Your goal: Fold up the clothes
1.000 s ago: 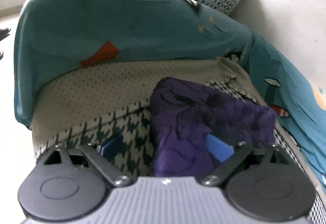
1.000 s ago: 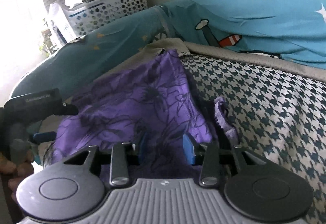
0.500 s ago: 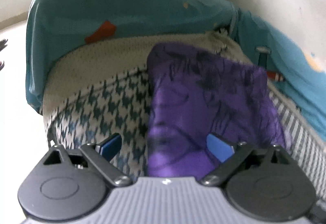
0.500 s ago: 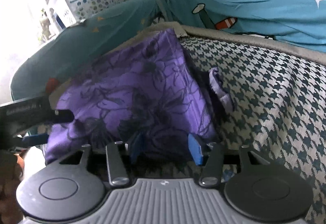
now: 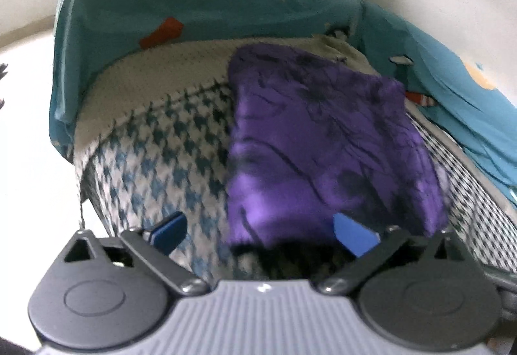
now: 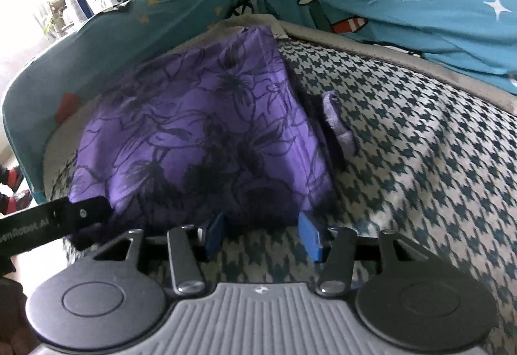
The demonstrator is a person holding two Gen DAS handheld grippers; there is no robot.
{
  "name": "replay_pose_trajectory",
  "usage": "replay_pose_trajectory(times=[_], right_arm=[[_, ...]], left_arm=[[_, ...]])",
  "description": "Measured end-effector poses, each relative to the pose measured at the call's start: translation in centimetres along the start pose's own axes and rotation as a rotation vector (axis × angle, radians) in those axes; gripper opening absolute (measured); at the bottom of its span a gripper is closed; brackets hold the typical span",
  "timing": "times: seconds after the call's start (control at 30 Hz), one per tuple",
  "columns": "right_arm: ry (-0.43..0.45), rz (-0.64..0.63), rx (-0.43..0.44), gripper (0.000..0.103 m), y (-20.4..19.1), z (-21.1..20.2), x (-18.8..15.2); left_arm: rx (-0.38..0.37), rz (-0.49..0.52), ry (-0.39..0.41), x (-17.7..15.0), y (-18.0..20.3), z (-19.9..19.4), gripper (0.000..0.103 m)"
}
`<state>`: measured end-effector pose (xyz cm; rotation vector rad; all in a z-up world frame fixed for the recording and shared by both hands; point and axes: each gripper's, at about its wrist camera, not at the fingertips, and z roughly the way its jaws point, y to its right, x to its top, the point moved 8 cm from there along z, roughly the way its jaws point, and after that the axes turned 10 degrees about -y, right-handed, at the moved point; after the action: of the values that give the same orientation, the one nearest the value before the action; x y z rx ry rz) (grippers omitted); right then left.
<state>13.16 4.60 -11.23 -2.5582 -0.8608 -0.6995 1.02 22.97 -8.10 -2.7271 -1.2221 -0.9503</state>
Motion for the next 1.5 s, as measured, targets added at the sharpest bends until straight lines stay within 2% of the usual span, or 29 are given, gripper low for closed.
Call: replay_pose_trajectory(times=[0.2, 0.4, 0.67, 0.8, 1.5], right_arm=[[-0.039, 0.009, -0.011, 0.063, 1.5, -1.7, -1.3], [-0.062, 0.013, -0.045, 0.068, 2.7, -2.9, -2.3], [-0.082, -0.001, -0.073, 0.082, 3.3, -3.9, -2.5], [-0.091, -0.01, -0.085, 0.085, 3.4, -4.4, -2.5], [-0.102, -0.043, -0.026, 0.094, 3.3, -5.9, -2.9]], left_arm=[[-0.007, 0.073, -0.021, -2.1, 1.9, -0.9, 0.103], [-0.006, 0.099, -0.052, -3.1, 2.6, -1.2, 0.103], [0.009, 0.109, -0.092, -3.7, 2.5, -1.4, 0.103], [0.017, 0.114, -0.106, -4.2, 2.6, -1.6, 0.103], [0.048, 0.126, -0.12, -5.7, 3.2, -2.6, 0.103]])
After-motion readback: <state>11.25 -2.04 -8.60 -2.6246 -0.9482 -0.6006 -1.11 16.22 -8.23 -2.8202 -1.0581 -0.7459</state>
